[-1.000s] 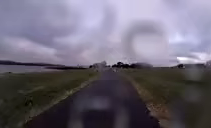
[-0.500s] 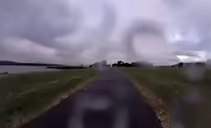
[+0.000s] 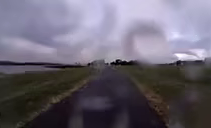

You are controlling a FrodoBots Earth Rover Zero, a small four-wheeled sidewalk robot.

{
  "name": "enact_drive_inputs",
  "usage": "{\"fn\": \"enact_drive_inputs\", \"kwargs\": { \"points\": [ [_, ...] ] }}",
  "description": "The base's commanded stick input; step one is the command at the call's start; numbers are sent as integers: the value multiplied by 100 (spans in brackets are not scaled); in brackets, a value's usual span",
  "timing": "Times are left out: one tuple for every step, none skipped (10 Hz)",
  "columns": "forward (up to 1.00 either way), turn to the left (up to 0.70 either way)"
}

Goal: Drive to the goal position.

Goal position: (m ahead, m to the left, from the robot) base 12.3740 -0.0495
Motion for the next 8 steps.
{"fn": "enact_drive_inputs", "kwargs": {
  "points": [
    [70, 0],
    [70, 0],
    [70, 0],
    [70, 0],
    [70, 0],
    [70, 0],
    [70, -2],
    [70, -8]
  ]
}}
